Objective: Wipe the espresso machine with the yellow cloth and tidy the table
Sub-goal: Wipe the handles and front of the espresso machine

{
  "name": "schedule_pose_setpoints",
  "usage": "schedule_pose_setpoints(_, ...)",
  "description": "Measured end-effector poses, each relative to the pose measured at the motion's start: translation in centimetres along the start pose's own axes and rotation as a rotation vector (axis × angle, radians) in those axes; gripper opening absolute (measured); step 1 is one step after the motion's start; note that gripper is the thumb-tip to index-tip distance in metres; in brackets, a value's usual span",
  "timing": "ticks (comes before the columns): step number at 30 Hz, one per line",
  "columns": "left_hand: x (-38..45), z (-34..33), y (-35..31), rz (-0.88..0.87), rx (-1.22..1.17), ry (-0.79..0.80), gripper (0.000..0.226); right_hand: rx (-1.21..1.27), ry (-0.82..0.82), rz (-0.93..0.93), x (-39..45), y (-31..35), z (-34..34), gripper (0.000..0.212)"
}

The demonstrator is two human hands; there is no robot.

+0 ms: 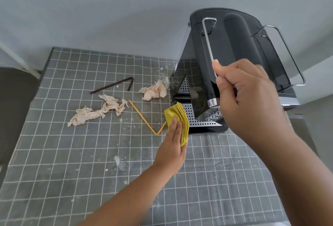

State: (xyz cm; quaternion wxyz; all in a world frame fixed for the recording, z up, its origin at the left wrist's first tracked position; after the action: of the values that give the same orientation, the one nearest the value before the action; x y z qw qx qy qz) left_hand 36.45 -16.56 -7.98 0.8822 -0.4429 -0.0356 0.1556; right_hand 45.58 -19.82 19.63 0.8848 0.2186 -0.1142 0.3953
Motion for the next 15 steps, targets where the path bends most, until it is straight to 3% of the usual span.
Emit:
schedule_pose_setpoints(3, 0.1, -0.2, 0.4, -0.076, 0.217, 0.101, 0.067, 0.011, -0.012, -0.003, 0.0, -0.1, -0.1, 0.032)
schedule_pose_setpoints(6, 3.1, 0.8, -0.3, -0.022, 0.367, 0.167, 0.065, 0.010, -0.014, 0.006, 0.0, -0.3, -0.2, 0.032)
schedule_pose_setpoints(10, 6.4, 1.7, -0.7, 0.045, 0.411, 0.132, 0.065, 0.018, -0.016, 0.014, 0.0, -0.4, -0.1, 0.032)
schedule_pose_setpoints(15, 4.9, 1.5, -0.3, 0.064, 0.415, 0.127, 0.064, 0.123, 0.010, 0.011, -0.7, -1.2, 0.6, 0.036)
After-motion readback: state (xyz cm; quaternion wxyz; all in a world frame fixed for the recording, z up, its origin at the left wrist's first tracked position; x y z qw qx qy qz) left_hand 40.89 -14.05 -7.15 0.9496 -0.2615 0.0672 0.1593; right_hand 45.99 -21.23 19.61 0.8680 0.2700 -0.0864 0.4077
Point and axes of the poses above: each hand's wrist, its own x-axis towards the middle knuckle, its own z-axis out of the back of the hand, y = z × x, the point moved 6 cm from there along x, towards the middle knuckle, and after that the axes turned 3 degrees about -x, right-handed, at the moved point
